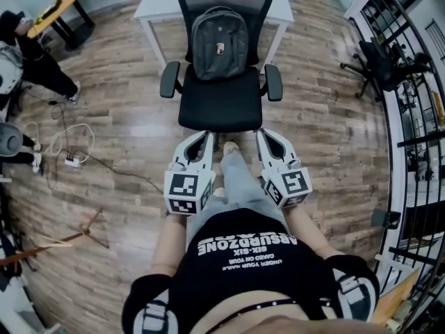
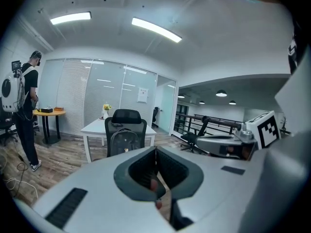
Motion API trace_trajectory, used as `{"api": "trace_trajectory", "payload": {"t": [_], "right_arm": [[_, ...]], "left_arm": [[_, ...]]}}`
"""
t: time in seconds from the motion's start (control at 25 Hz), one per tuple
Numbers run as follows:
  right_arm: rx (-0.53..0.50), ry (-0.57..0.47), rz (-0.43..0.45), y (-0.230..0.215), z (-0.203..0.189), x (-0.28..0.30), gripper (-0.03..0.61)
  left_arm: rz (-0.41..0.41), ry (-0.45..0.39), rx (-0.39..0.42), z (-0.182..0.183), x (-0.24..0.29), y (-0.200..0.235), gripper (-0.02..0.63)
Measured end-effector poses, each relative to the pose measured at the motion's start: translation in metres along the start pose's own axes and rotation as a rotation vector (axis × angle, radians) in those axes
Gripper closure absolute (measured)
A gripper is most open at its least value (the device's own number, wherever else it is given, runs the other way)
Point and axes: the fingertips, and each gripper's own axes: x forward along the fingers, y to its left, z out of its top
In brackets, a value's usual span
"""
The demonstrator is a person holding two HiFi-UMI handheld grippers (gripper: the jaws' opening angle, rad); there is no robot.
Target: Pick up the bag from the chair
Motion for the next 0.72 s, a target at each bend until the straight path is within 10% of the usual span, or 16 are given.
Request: {"api": "trace_trajectory", "payload": {"t": [0.72], "right_arm": [[0.032,0.039,0.078,-0.106,0.024,0.203,0.561]], "left_arm": [[0.093,0.096,0.022,0.052,0.165,0.111,0.594]]}}
